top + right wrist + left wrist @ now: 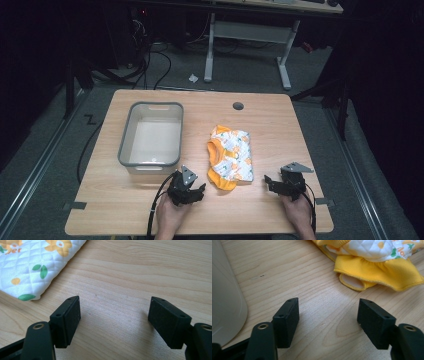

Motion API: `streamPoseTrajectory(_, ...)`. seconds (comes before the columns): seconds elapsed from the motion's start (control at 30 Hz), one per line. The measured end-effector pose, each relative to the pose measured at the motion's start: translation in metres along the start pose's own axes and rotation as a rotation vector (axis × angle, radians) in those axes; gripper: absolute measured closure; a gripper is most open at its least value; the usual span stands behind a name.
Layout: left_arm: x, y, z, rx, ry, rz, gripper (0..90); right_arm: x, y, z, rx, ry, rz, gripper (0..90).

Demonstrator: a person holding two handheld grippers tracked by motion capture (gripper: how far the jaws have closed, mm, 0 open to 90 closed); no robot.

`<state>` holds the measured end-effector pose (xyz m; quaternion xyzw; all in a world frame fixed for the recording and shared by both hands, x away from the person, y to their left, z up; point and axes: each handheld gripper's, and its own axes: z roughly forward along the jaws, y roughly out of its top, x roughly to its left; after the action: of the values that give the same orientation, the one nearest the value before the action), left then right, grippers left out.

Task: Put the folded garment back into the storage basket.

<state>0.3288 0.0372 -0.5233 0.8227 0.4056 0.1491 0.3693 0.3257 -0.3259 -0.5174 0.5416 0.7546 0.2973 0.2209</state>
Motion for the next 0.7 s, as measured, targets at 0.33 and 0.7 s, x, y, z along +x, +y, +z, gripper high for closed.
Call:
streamPoseTrajectory(0.33, 0.0015, -0.0002, -0.0003, -0.007, -0.001, -0.019, 35.2, 0.0002, 0.0001, 0.0001, 0.000, -0.001, 0.002, 26.2)
streamPoseTrajectory(0.7, 0.0012, -0.0001, -0.0002, -0.006, 0.003, -0.018, 35.6, 0.0002, 0.0002, 0.0003, -0.001, -0.002, 0.002, 26.2)
